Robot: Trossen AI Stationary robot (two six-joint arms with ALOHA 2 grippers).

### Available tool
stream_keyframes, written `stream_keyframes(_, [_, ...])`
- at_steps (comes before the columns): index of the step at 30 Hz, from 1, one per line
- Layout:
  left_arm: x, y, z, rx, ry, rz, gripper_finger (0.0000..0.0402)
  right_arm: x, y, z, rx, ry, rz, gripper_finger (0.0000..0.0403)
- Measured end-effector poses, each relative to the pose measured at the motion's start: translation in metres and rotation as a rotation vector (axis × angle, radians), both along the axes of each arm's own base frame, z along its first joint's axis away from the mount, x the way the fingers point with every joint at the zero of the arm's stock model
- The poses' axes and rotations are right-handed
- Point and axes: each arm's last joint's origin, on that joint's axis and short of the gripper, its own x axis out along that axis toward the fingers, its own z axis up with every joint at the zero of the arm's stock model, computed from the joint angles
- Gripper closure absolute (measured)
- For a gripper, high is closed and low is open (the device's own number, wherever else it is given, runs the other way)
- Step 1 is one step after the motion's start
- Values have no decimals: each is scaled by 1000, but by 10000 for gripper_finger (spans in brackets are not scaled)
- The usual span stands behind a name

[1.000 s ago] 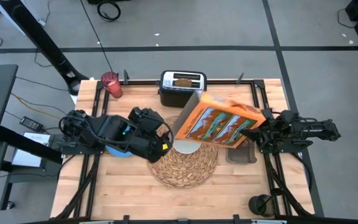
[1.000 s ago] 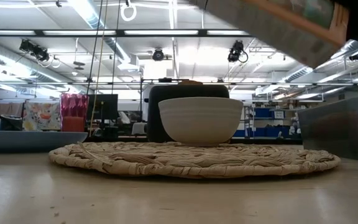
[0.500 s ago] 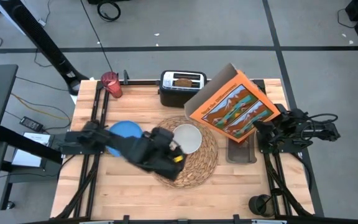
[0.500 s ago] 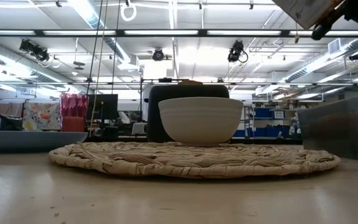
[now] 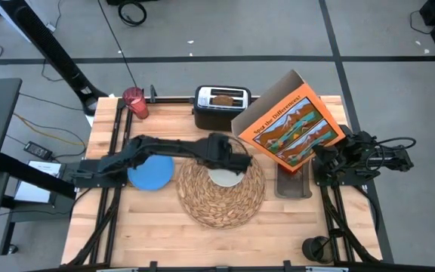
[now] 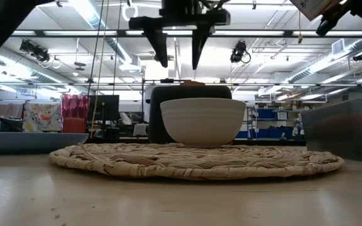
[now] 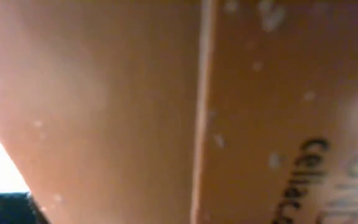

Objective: Arrange a breakfast setting
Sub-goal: Pour the cereal from the cereal box into the bowl

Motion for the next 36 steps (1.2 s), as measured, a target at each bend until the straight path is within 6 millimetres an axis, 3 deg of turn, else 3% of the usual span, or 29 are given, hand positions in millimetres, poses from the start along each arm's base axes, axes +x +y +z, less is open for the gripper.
stream_keyframes(6, [1, 15, 0, -2, 51, -73, 122, -1, 0, 1, -3, -11, 2, 116])
stream_keyframes(11, [1, 14, 0, -20, 70, -117, 123, -1, 0, 1, -4, -13, 1, 116])
stream_keyframes(14, [-2, 2, 4, -18, 58, -139, 123, -1, 0, 1, -4, -15, 1, 116])
stream_keyframes(20, [-27, -36, 44, 94, -19, -288, 123, -1, 0, 1, -3, -12, 3, 116])
stream_keyframes(23, [-49, -37, 73, 179, -72, -323, 123, -1, 0, 1, 9, -9, 12, 116])
stream_keyframes(25, [-70, -32, 81, 202, -62, -322, 123, -1, 0, 1, 15, -10, 14, 116])
stream_keyframes(27, [-93, -26, 79, 198, -45, -295, 123, -1, 0, 1, 18, -10, 14, 116])
stream_keyframes(31, [-122, -17, 61, 187, -184, -241, 123, 0, 0, 1, 24, -3, 7, 116])
stream_keyframes(36, [-115, -11, 2, 151, -348, -205, 123, 3, -1, -4, 47, 58, -28, 116])
